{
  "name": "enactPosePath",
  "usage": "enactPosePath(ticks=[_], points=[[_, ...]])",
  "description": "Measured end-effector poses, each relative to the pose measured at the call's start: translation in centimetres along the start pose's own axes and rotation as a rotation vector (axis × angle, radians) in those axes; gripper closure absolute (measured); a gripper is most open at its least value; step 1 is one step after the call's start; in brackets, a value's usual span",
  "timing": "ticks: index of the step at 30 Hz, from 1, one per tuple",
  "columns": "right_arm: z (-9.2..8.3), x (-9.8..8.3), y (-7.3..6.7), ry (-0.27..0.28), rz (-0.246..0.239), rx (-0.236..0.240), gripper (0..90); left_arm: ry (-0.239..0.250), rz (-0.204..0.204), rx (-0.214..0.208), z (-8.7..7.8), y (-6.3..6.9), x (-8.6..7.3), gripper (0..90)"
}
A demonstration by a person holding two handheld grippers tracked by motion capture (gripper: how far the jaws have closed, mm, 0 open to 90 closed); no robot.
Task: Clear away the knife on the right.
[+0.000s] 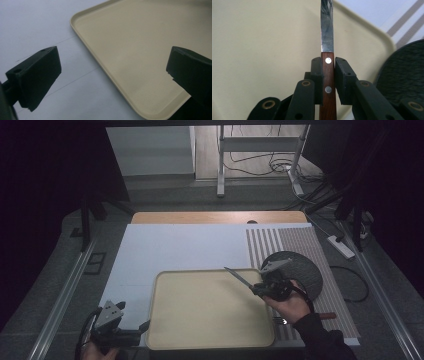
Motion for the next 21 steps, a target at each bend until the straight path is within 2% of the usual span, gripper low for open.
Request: enactPosePath(ticks=[10, 21], points=[[0.6, -1.0, -3.4, -0.032, -0.044, 0.027, 78.1, -0.006, -0.002, 0.0, 0.1, 0.0, 0.0, 0.0], [2.1, -2.1, -4.0, -0.081, -0.063, 0.016, 78.0, -0.011, 0.001, 0.0, 0.1, 0.0, 0.0, 0.0]])
Point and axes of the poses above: each handheld gripper's, and its own axes: z roughly forward along the jaws, x roughly out of its top, y roughly to its right, the point moved 10 cm from there along z, roughly forward along the jaws, and after that the axes turned 10 degrees about -x, right-handed, at the moved point
